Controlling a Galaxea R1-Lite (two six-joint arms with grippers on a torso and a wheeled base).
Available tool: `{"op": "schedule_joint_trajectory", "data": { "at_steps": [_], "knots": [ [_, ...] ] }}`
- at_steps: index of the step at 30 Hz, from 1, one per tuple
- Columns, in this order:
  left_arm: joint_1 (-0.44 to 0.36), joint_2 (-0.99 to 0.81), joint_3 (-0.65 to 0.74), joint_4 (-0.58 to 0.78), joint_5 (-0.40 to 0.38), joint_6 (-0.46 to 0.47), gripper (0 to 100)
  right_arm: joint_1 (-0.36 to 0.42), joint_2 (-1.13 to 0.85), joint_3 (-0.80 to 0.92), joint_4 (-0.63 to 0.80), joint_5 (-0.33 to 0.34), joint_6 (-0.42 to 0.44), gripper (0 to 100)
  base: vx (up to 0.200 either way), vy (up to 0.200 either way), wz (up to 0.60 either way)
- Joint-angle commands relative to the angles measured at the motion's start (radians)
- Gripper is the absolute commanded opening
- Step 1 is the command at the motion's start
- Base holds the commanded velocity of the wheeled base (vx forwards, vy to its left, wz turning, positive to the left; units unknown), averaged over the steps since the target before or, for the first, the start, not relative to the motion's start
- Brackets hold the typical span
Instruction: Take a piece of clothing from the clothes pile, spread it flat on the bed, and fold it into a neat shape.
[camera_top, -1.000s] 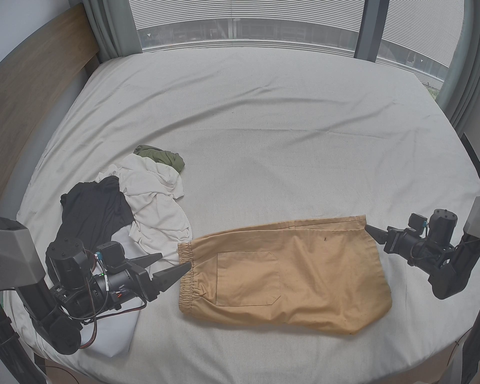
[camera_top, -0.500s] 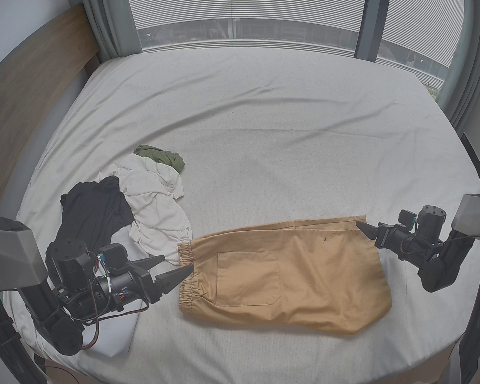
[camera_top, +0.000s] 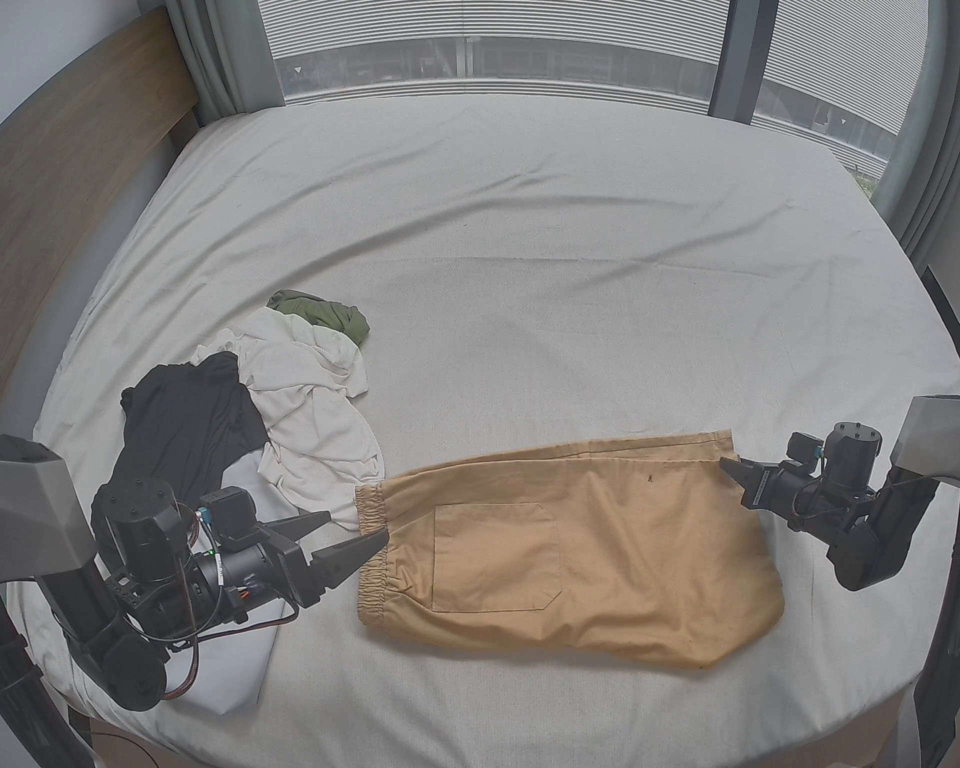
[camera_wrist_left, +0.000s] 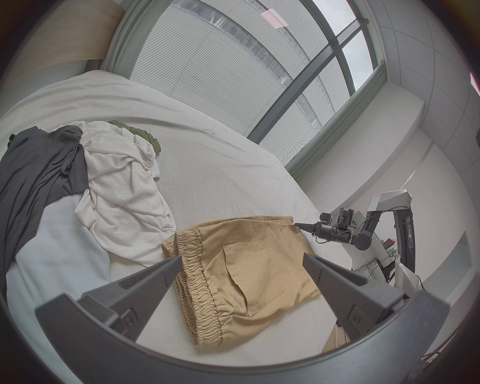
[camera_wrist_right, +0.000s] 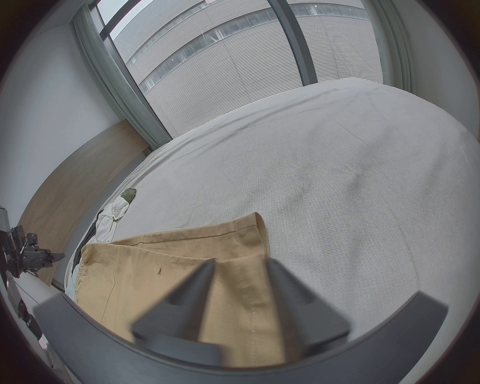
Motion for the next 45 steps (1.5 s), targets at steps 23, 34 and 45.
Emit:
{"op": "schedule_joint_trajectory", "data": {
  "at_steps": [23,34,45],
  "knots": [
    [0.002,0.017,0.002,-0.002,0.000,0.001,100,-0.002,0.002,0.006,-0.054,0.001,0.000,0,0.000,0.000,0.00],
    [0.002,0.014,0.000,-0.002,0.000,0.001,100,0.001,-0.001,0.023,-0.060,0.009,0.003,100,0.000,0.000,0.00],
    [0.006,0.014,0.000,-0.002,0.000,-0.001,100,0.020,-0.016,0.061,-0.081,0.014,0.003,0,0.000,0.000,0.00]
  ]
}}
